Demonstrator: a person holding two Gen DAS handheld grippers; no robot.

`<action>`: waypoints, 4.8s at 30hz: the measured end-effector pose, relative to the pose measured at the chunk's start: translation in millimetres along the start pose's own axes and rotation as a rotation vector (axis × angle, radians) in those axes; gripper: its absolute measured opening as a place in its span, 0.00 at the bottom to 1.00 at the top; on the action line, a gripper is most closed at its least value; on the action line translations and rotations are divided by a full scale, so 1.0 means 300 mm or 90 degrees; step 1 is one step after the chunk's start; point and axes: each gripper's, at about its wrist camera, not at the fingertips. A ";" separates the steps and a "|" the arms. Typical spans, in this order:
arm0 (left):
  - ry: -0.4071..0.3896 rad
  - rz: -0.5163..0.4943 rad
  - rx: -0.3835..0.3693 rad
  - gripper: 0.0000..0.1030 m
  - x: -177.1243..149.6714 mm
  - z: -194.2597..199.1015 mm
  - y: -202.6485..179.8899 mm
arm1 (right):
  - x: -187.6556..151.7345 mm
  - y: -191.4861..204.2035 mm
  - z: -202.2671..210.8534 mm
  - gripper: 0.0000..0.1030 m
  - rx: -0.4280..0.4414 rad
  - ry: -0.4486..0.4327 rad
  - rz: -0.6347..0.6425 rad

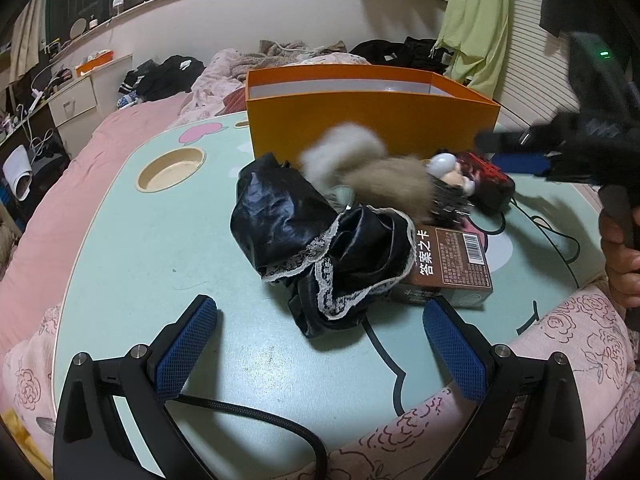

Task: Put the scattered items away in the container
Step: 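Carry the red-and-black card out and set it beside the doll, right gripper, then reach into the orange box and grasp the clear plastic bag, left gripper, then lift the clear plastic bag out and drop it by the fur balls, then reach into the orange box and grasp the blue tin, right gripper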

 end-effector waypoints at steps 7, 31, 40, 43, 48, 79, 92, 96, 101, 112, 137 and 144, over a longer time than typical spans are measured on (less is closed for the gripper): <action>0.000 0.000 0.000 1.00 0.000 0.001 0.001 | -0.155 0.076 0.118 0.85 -0.065 0.019 0.146; 0.002 -0.001 -0.001 1.00 0.006 -0.005 0.000 | -0.280 0.148 0.040 1.00 -0.130 0.041 0.262; 0.029 -0.009 0.017 1.00 0.041 0.007 0.001 | -0.276 0.140 0.045 1.00 -0.142 0.031 0.259; -0.044 -0.042 0.030 1.00 0.151 0.074 -0.030 | -0.275 0.138 0.045 1.00 -0.141 0.031 0.258; -0.094 -0.058 -0.015 0.97 0.412 0.068 -0.109 | -0.275 0.138 0.046 1.00 -0.141 0.031 0.259; 0.033 0.086 -0.154 0.33 0.617 -0.173 -0.080 | -0.277 0.126 0.041 1.00 -0.135 0.024 0.256; -0.025 0.118 -0.154 0.63 0.357 0.013 0.044 | -0.277 0.123 0.041 1.00 -0.134 0.024 0.256; -0.061 0.094 -0.091 0.73 0.241 0.130 0.081 | -0.278 0.122 0.041 1.00 -0.134 0.024 0.256; 0.000 0.019 -0.046 0.77 0.084 0.121 0.034 | -0.278 0.119 0.043 1.00 -0.135 0.024 0.256; 0.017 -0.012 -0.010 1.00 -0.010 0.025 -0.021 | -0.277 0.111 0.049 1.00 -0.137 0.025 0.255; 0.010 -0.012 -0.013 1.00 -0.008 0.027 -0.027 | 0.336 0.135 -0.348 0.66 -0.152 0.312 0.184; 0.003 -0.010 -0.016 1.00 -0.012 0.035 -0.019 | 0.338 0.014 -0.548 0.66 -0.260 0.397 0.182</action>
Point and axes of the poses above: each gripper's, at about its wrist camera, not at the fingertips, and z roughly against the way its jaws point, y to its left, x to its top, and after that the axes turned 13 degrees about -y, right-handed
